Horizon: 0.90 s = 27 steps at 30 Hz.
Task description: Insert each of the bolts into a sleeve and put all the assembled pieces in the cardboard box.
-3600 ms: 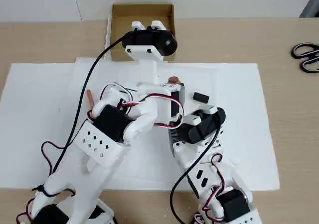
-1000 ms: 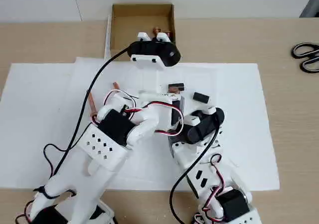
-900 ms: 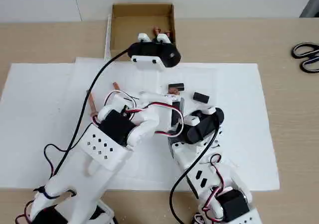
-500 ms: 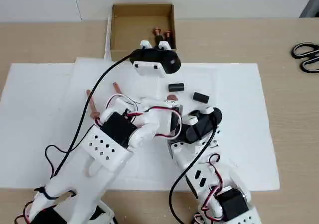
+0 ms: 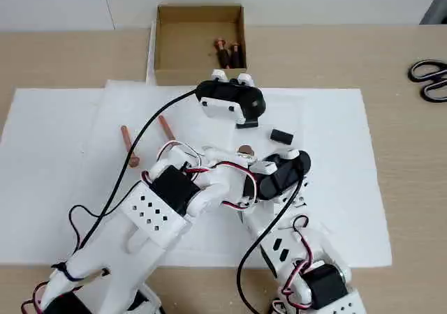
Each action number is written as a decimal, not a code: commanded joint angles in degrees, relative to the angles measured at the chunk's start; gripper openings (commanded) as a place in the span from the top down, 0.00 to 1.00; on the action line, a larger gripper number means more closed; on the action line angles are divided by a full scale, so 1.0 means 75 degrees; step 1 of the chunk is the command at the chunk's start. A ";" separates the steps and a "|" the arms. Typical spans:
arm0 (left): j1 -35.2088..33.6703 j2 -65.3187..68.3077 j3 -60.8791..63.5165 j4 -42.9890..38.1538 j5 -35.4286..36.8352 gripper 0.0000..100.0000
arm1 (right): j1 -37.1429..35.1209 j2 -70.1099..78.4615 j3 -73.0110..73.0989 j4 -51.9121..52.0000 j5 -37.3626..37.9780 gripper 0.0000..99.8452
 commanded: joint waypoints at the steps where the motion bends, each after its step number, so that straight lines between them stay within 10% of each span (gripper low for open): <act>1: 0.0117 0.0012 0.0076 0.0059 -0.0141 0.99 | 0.0053 -0.0147 -0.0188 -0.0205 -0.0035 1.00; 11: -0.0481 -0.0059 0.0064 0.0012 -0.0094 0.77 | 0.0053 -0.0147 -0.0188 -0.0193 -0.0035 1.00; 27: -0.1430 -0.0059 -0.2315 0.1383 -0.0117 0.76 | 0.0053 -0.0100 -0.0188 -0.0240 -0.0035 1.00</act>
